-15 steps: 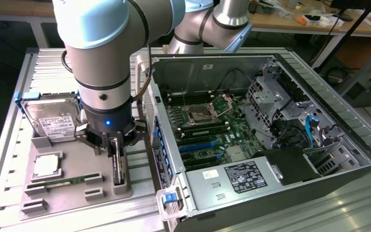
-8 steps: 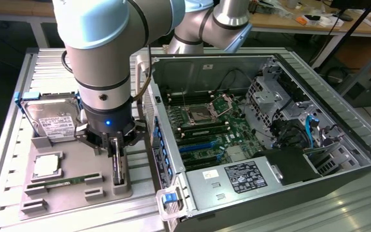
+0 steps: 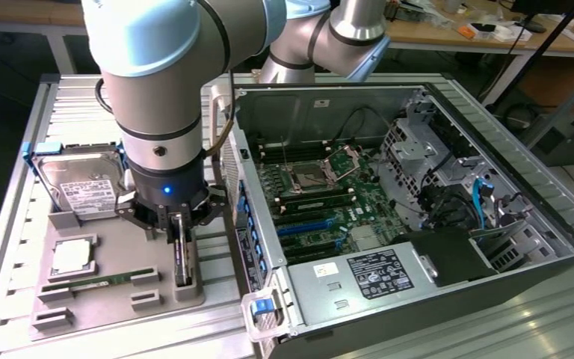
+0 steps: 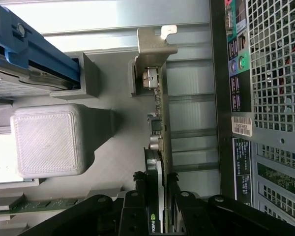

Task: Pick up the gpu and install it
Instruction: 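Pick up the gpu and move the gpu toward the slot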

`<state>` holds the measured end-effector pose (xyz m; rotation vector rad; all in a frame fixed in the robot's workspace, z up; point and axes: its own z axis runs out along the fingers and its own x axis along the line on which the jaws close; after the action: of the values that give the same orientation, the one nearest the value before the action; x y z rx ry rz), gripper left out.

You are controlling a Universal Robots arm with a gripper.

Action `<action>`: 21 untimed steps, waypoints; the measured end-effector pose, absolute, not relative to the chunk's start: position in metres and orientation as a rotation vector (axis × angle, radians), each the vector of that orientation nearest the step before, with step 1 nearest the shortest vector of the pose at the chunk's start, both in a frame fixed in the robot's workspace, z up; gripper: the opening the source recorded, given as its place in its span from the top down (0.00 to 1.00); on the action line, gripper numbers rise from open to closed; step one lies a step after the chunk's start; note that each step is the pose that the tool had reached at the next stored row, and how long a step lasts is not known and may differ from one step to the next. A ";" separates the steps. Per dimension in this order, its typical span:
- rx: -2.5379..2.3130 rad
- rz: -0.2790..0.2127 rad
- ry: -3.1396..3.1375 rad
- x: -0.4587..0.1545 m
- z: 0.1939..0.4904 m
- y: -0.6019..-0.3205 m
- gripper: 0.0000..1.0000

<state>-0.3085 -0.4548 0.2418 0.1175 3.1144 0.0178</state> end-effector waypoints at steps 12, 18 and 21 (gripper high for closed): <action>0.118 0.018 3.114 -0.309 0.266 -0.455 0.73; 0.118 0.018 3.114 -0.308 0.294 -0.455 0.73; 0.118 0.018 3.114 -0.308 0.311 -0.455 0.73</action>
<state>-0.3085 -0.4548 0.3113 0.1175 3.1144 0.0179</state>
